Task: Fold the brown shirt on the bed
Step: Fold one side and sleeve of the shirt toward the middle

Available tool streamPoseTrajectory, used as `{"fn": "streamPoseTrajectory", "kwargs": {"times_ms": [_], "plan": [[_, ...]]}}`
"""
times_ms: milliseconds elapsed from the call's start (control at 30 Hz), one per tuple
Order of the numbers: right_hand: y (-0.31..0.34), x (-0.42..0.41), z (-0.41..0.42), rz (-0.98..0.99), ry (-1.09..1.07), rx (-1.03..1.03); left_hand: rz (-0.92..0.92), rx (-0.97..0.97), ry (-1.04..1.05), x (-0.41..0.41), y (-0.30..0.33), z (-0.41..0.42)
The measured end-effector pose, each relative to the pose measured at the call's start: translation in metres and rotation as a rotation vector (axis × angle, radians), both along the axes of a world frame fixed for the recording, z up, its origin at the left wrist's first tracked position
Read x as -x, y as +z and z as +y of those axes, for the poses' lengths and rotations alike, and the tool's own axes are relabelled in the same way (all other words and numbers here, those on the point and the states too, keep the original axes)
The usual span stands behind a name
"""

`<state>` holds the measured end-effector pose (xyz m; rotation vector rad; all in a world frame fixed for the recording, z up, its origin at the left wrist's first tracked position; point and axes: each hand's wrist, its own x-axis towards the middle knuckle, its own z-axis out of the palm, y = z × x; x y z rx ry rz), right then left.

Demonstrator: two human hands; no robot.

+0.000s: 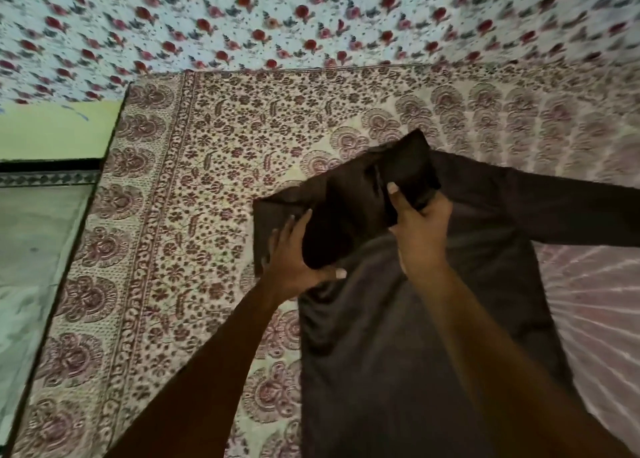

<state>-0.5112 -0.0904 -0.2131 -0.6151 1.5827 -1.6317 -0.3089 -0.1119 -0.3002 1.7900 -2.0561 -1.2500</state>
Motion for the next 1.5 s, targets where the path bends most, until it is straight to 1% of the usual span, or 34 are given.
{"fn": "streamPoseTrajectory", "kwargs": {"times_ms": [67,167,233,300,400,533,600,667,800,967,1100,1200,1300,1367,1433,1500], "plan": [[0.004,0.034,0.002,-0.010,-0.012,0.017,-0.156,0.074,-0.057,0.036,0.003,0.011],[0.005,0.074,0.006,-0.031,0.000,0.034,-0.324,0.173,0.109,0.078,0.005,0.024],[0.004,0.101,0.011,-0.030,-0.019,0.031,-0.370,0.201,0.177,0.098,0.001,0.029],[-0.003,0.127,0.015,0.008,-0.049,0.012,-0.333,0.177,0.214,0.116,-0.005,0.032],[-0.016,0.165,0.015,0.094,-0.128,-0.038,-0.186,0.171,0.241,0.145,-0.006,0.036],[-0.039,0.214,0.012,0.176,-0.246,-0.136,-0.085,0.289,0.156,0.189,-0.007,0.040],[-0.047,0.238,0.011,0.210,-0.301,-0.197,-0.055,0.326,0.092,0.209,-0.010,0.044],[-0.050,0.260,0.013,0.238,-0.329,-0.254,-0.051,0.323,0.040,0.229,-0.012,0.048],[-0.058,0.312,0.016,0.337,-0.372,-0.289,-0.070,0.318,-0.015,0.269,-0.015,0.055],[-0.062,0.356,0.016,0.286,-0.404,-0.304,0.021,0.418,-0.073,0.308,-0.022,0.059],[-0.081,0.396,0.012,0.263,-0.459,-0.348,0.009,0.452,-0.167,0.334,-0.039,0.054],[-0.094,0.417,0.008,0.225,-0.519,-0.395,-0.063,0.406,-0.207,0.348,-0.047,0.052],[-0.115,0.434,0.011,0.181,-0.514,-0.505,-0.145,0.343,-0.262,0.351,-0.061,0.051],[-0.132,0.445,0.014,0.130,-0.469,-0.554,-0.097,0.311,-0.317,0.344,-0.071,0.048],[-0.155,0.456,0.019,0.077,-0.440,-0.570,-0.011,0.295,-0.360,0.332,-0.079,0.046],[-0.151,0.442,0.026,0.101,-0.426,-0.596,0.050,0.309,-0.343,0.316,-0.084,0.046]]}}
